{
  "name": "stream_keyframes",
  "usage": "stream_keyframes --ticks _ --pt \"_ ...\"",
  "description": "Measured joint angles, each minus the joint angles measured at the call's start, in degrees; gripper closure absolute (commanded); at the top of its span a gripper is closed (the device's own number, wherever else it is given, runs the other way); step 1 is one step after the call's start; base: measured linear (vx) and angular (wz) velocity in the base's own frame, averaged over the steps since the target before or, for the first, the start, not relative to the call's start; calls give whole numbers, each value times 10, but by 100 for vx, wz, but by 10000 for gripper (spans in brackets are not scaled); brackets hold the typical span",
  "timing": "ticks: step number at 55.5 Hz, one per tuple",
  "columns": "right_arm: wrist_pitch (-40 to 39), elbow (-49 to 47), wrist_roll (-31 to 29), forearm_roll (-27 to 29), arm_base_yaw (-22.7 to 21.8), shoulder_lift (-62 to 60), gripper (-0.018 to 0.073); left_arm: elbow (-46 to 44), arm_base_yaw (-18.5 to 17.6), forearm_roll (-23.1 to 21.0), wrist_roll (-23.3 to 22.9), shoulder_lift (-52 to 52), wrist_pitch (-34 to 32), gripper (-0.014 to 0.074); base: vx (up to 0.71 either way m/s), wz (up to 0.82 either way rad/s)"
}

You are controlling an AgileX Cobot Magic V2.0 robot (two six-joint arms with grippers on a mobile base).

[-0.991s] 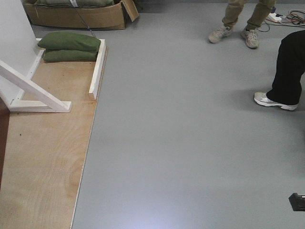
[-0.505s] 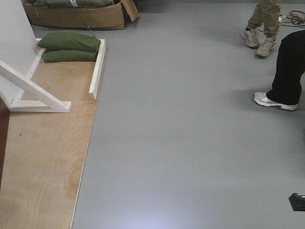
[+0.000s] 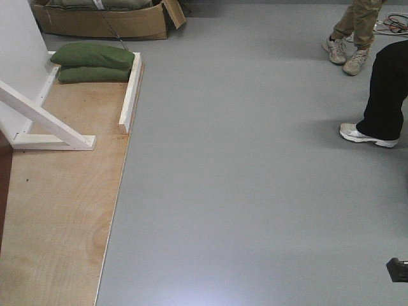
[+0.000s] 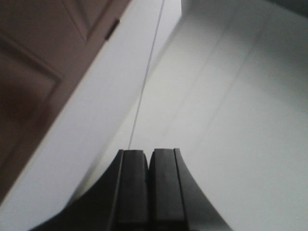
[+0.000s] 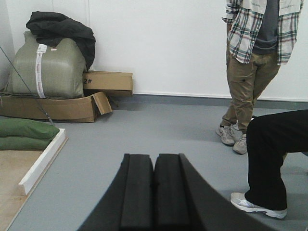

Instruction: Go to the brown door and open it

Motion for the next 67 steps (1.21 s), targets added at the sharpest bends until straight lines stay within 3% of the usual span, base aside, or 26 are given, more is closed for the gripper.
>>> stream_keyframes --ticks 8,15,21,34,43,54,67 --pt "0 0 0 0 0 0 559 -134 17 -112 146 79 -65 600 0 0" --pt "0 0 0 0 0 0 559 -240 32 -249 268 151 -132 600 0 0" --pt "0 0 0 0 0 0 559 -306 51 -322 334 201 -174 600 0 0" --pt "0 0 0 0 0 0 559 -340 148 -366 360 270 -164 600 0 0" --pt "0 0 0 0 0 0 559 -341 256 -396 360 282 -120 600 0 0" --pt "0 0 0 0 0 0 559 -350 381 -427 361 289 -43 600 0 0" --pt "0 0 0 0 0 0 559 -389 497 -468 361 348 89 600 0 0"
